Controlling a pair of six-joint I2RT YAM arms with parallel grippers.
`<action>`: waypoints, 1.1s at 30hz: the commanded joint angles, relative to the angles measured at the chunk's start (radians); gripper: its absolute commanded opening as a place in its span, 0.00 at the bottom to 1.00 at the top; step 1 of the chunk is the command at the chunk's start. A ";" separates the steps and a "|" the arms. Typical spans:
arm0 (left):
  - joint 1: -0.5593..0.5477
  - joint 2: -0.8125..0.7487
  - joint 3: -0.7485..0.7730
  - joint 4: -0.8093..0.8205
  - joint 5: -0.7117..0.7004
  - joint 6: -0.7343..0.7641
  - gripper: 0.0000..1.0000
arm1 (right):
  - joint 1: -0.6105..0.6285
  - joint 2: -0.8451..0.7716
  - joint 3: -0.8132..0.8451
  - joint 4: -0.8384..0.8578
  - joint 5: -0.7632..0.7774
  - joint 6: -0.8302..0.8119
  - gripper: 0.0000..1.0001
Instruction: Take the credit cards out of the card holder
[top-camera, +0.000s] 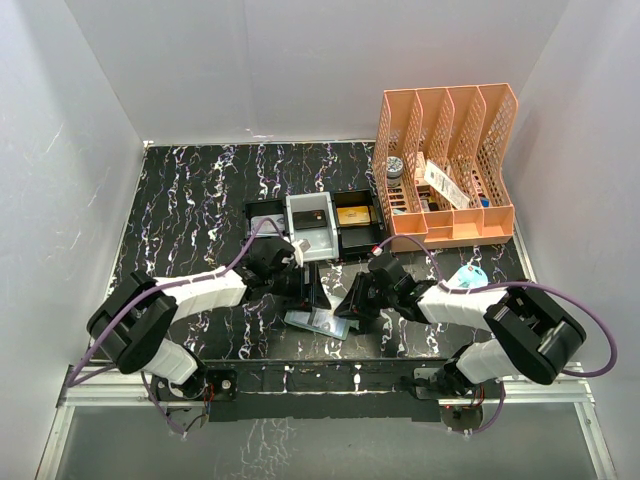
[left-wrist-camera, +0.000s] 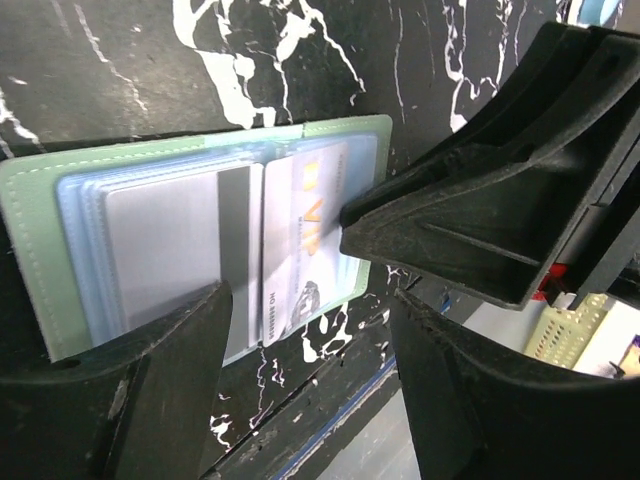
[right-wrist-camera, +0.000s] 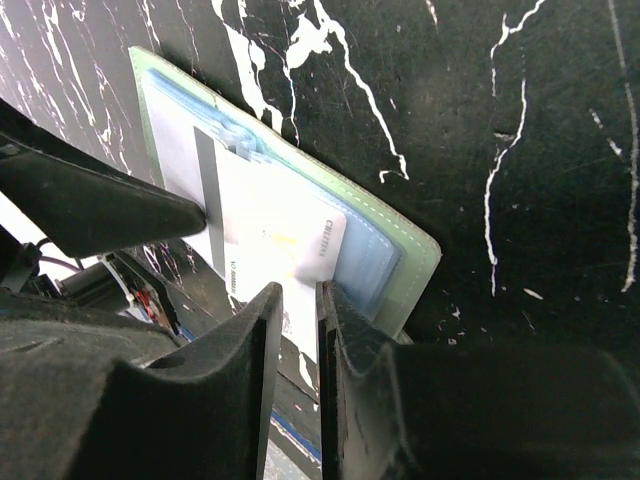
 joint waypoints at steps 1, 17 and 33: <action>-0.004 0.024 0.022 0.045 0.111 0.012 0.62 | 0.000 0.043 -0.060 -0.064 0.087 -0.018 0.19; -0.014 0.044 0.013 -0.038 0.011 -0.022 0.42 | 0.000 0.049 -0.115 -0.030 0.070 -0.002 0.17; -0.012 0.006 0.026 -0.086 -0.021 -0.041 0.00 | -0.001 0.047 -0.065 -0.084 0.093 -0.023 0.17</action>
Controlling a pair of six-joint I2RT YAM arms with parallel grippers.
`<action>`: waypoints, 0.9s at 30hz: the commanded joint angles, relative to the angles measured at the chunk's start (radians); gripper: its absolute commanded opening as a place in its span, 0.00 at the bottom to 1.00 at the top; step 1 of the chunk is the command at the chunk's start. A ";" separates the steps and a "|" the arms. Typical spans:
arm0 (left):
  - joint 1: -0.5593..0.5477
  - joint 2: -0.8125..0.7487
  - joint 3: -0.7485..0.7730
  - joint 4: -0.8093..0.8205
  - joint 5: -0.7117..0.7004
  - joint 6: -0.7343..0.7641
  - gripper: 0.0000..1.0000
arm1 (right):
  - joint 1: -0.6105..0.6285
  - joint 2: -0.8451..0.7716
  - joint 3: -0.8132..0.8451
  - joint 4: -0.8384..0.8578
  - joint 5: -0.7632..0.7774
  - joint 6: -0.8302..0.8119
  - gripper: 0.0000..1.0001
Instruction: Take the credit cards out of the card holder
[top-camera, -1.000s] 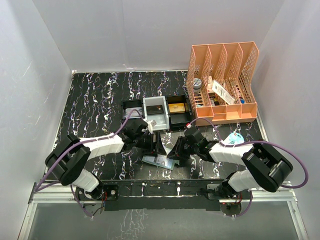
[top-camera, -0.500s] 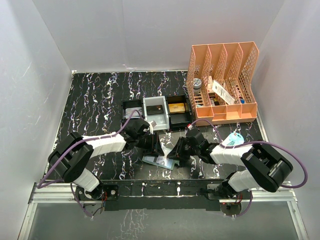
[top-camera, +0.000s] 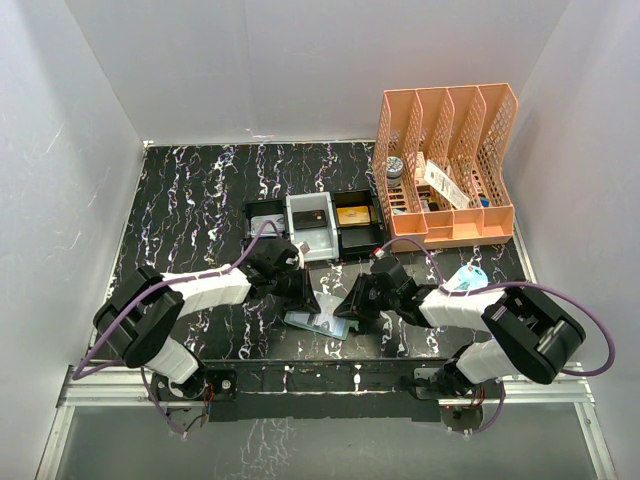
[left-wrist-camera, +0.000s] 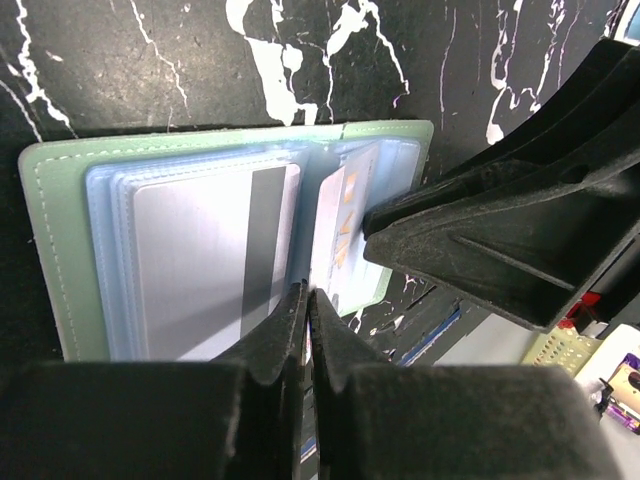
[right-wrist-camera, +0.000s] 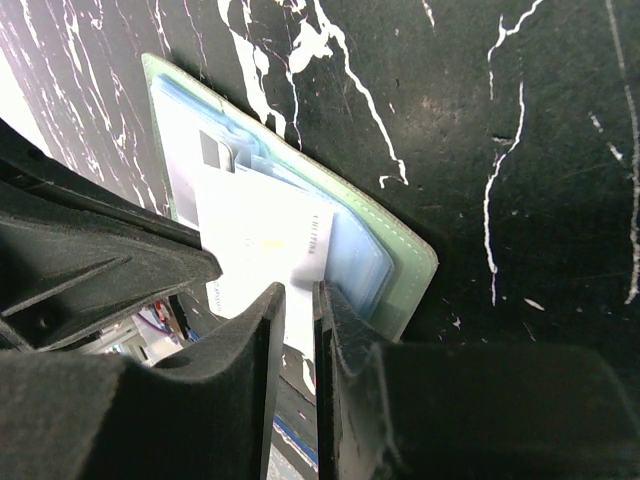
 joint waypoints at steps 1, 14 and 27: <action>-0.003 -0.054 -0.002 -0.056 -0.019 -0.004 0.00 | -0.001 0.043 -0.002 -0.207 0.095 -0.062 0.17; -0.003 -0.143 -0.040 -0.099 -0.089 -0.012 0.00 | -0.002 0.013 0.096 -0.320 0.110 -0.140 0.19; -0.003 -0.147 -0.036 -0.074 -0.074 -0.021 0.00 | 0.000 -0.027 0.195 -0.146 -0.083 -0.095 0.30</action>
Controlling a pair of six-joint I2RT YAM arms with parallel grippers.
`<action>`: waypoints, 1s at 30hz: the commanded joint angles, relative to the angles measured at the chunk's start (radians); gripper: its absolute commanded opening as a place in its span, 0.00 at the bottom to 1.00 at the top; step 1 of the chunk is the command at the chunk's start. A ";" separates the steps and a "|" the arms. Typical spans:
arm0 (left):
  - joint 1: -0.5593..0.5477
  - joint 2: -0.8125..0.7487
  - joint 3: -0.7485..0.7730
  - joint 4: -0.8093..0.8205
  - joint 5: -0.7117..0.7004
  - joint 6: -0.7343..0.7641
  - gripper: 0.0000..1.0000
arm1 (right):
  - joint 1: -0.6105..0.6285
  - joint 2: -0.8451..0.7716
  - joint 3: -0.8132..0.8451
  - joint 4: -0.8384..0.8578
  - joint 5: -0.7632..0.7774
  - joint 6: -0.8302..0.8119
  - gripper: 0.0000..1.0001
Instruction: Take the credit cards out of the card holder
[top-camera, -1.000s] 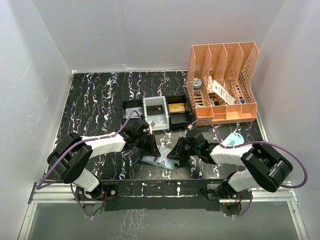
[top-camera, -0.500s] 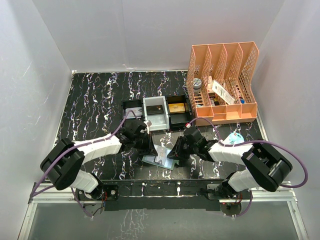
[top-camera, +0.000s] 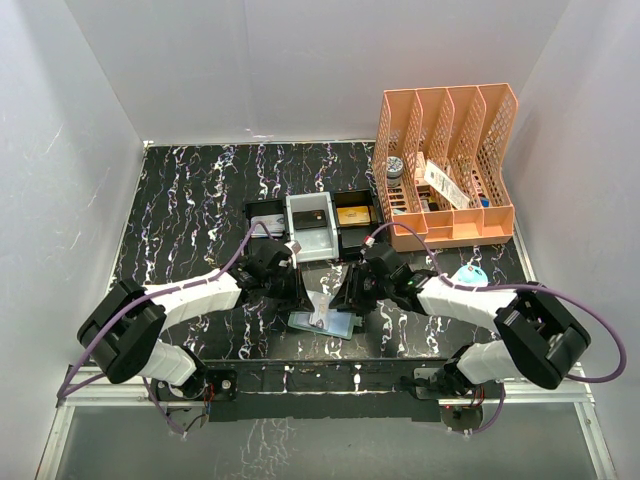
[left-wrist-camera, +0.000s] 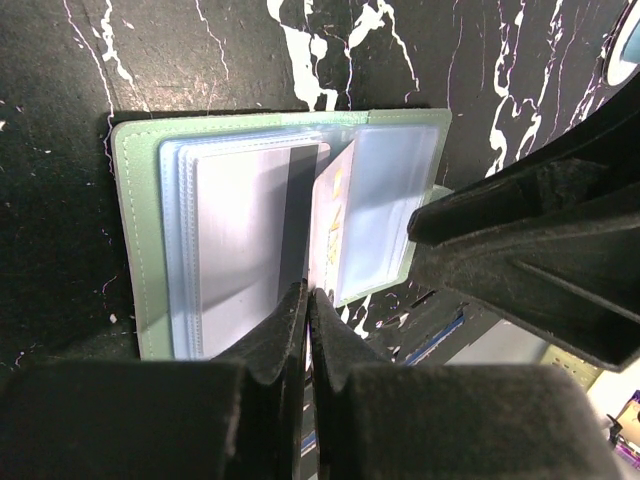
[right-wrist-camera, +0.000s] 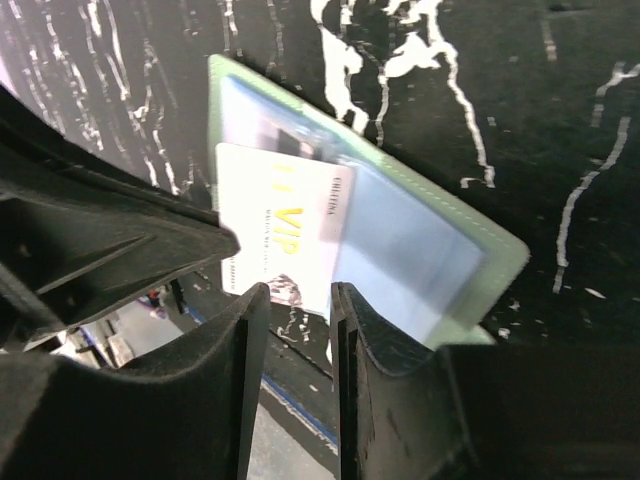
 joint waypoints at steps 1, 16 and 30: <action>-0.003 -0.035 -0.005 -0.005 0.008 -0.003 0.00 | -0.002 0.025 0.016 0.131 -0.065 0.037 0.30; -0.003 0.037 0.004 0.076 0.122 -0.018 0.19 | 0.000 0.148 -0.062 0.166 -0.046 0.054 0.20; -0.003 0.048 0.009 0.061 0.122 -0.010 0.09 | 0.000 0.136 -0.065 0.158 -0.035 0.056 0.20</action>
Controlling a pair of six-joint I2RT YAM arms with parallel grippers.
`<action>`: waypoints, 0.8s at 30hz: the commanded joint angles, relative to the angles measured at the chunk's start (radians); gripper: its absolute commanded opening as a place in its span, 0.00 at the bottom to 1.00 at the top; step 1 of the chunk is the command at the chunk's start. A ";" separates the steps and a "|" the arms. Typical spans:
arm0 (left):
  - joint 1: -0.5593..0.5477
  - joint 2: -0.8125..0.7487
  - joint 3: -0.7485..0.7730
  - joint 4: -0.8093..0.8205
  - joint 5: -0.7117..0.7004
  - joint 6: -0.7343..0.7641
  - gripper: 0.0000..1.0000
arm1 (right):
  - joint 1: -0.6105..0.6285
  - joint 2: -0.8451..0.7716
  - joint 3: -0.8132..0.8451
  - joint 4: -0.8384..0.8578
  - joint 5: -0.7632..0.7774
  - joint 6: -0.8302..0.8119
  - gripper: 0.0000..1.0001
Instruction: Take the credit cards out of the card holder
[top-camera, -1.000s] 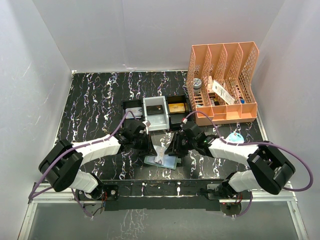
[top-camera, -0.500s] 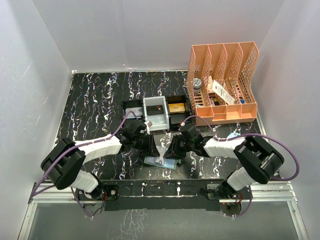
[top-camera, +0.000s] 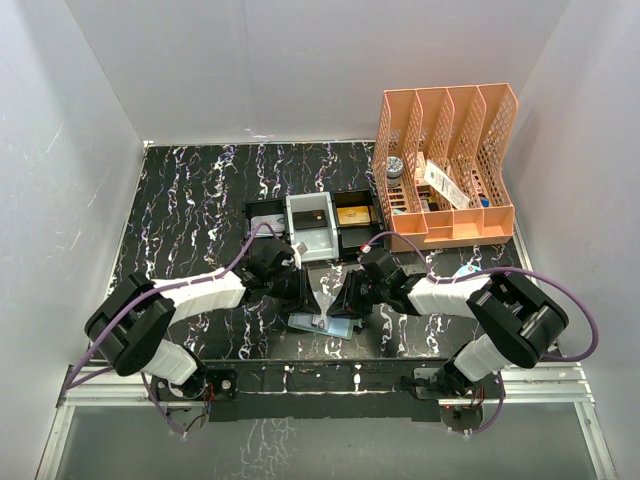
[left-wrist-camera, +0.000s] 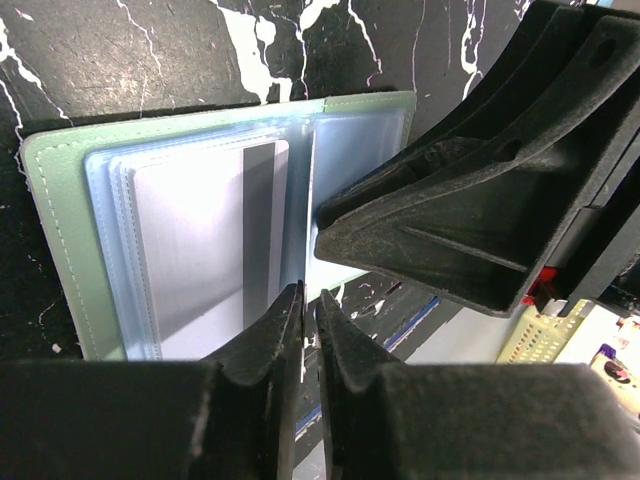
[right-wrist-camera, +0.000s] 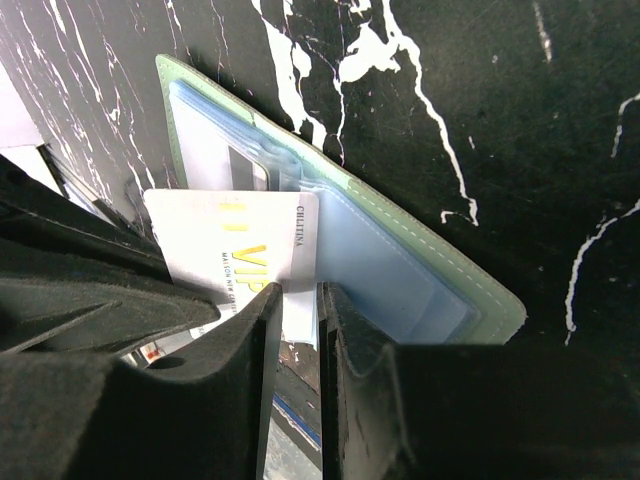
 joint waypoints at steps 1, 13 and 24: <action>-0.002 -0.006 0.006 -0.017 0.014 0.004 0.05 | 0.001 -0.011 -0.016 -0.031 0.040 -0.013 0.20; -0.003 -0.169 -0.024 -0.094 -0.128 0.022 0.00 | -0.004 -0.128 0.052 -0.053 0.049 -0.057 0.60; 0.121 -0.452 -0.095 -0.123 -0.123 0.062 0.00 | -0.035 -0.318 0.095 -0.023 0.128 -0.096 0.86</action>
